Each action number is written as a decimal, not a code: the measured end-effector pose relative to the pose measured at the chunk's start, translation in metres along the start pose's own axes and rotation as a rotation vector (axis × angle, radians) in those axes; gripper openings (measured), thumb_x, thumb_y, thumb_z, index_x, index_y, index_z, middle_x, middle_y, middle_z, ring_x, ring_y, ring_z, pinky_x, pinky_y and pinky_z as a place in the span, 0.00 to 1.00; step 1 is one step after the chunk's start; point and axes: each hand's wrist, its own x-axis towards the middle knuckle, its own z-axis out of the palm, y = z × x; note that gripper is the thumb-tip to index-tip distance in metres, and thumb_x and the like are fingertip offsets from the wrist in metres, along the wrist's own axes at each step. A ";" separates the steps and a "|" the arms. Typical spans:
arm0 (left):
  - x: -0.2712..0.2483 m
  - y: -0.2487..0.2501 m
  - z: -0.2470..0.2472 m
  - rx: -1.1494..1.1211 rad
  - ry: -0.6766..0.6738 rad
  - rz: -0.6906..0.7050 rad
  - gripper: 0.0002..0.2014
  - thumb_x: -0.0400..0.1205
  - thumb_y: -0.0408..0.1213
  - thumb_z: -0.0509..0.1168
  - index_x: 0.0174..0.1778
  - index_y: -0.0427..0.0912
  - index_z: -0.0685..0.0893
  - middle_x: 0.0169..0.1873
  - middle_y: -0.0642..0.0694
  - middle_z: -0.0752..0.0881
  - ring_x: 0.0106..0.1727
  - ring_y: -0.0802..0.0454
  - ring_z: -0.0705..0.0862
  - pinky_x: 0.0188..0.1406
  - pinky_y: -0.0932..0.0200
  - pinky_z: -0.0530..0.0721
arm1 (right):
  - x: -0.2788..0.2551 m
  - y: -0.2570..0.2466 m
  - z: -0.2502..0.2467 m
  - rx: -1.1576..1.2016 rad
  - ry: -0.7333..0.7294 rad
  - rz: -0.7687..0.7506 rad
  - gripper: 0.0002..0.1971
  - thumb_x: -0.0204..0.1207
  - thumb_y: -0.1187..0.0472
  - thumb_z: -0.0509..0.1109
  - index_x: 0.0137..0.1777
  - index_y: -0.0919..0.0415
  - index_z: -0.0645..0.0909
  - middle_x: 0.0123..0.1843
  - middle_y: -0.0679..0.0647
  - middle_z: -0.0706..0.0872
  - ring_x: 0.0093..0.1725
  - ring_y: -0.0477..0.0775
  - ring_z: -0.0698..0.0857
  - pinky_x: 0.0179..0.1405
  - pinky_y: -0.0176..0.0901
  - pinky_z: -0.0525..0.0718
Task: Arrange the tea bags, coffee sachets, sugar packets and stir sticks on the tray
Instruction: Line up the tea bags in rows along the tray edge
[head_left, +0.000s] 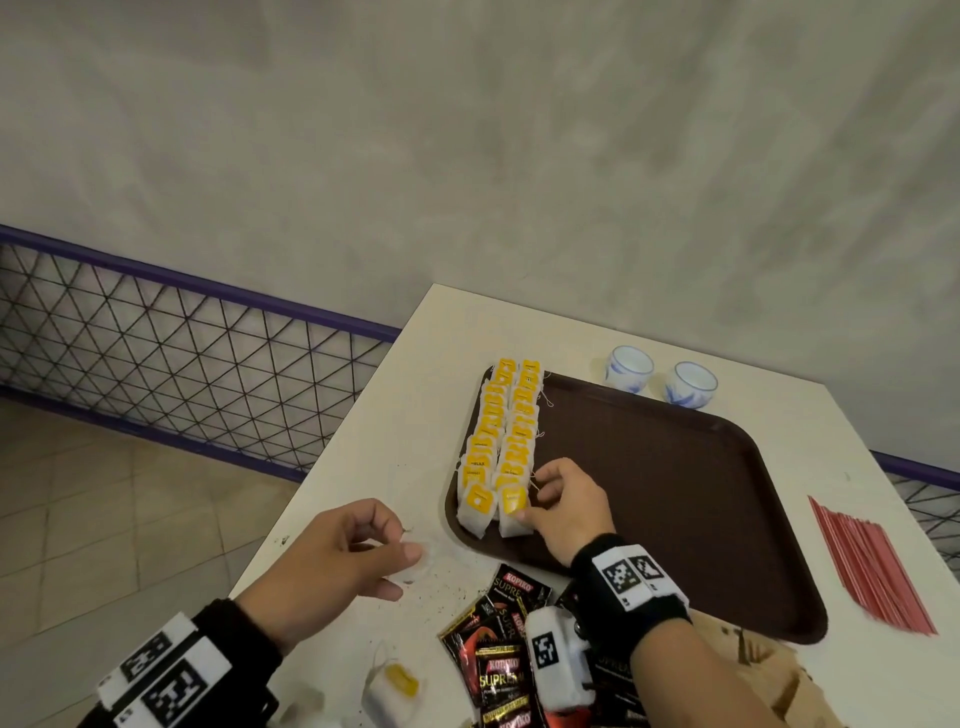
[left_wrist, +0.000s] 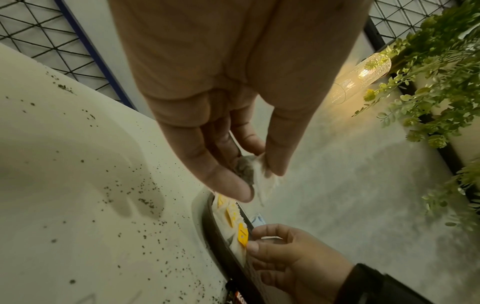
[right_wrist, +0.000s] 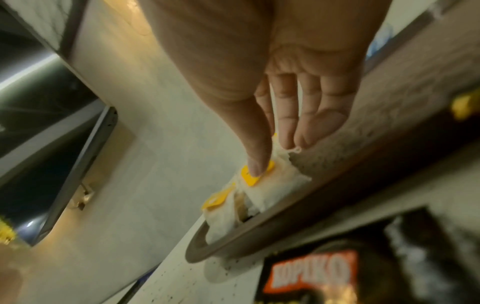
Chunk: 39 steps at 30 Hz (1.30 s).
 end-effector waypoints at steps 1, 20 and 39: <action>0.000 0.000 0.000 -0.001 -0.003 -0.001 0.21 0.57 0.48 0.78 0.35 0.36 0.82 0.39 0.40 0.84 0.38 0.45 0.83 0.42 0.51 0.89 | -0.001 0.000 -0.002 -0.037 -0.023 0.006 0.18 0.65 0.62 0.82 0.48 0.52 0.77 0.41 0.49 0.82 0.38 0.45 0.79 0.33 0.34 0.74; 0.000 0.010 0.011 -0.064 -0.057 0.002 0.18 0.63 0.34 0.80 0.36 0.32 0.77 0.35 0.38 0.75 0.37 0.45 0.76 0.36 0.60 0.87 | 0.015 -0.006 0.014 -0.070 -0.068 0.082 0.16 0.64 0.57 0.83 0.33 0.53 0.74 0.42 0.55 0.86 0.37 0.55 0.84 0.44 0.51 0.89; 0.002 0.017 0.041 -0.358 -0.140 0.067 0.15 0.57 0.32 0.78 0.35 0.37 0.83 0.46 0.36 0.84 0.43 0.40 0.87 0.43 0.52 0.87 | -0.080 -0.022 -0.025 0.583 -0.305 -0.202 0.06 0.69 0.68 0.79 0.44 0.60 0.87 0.38 0.56 0.88 0.34 0.50 0.83 0.32 0.39 0.81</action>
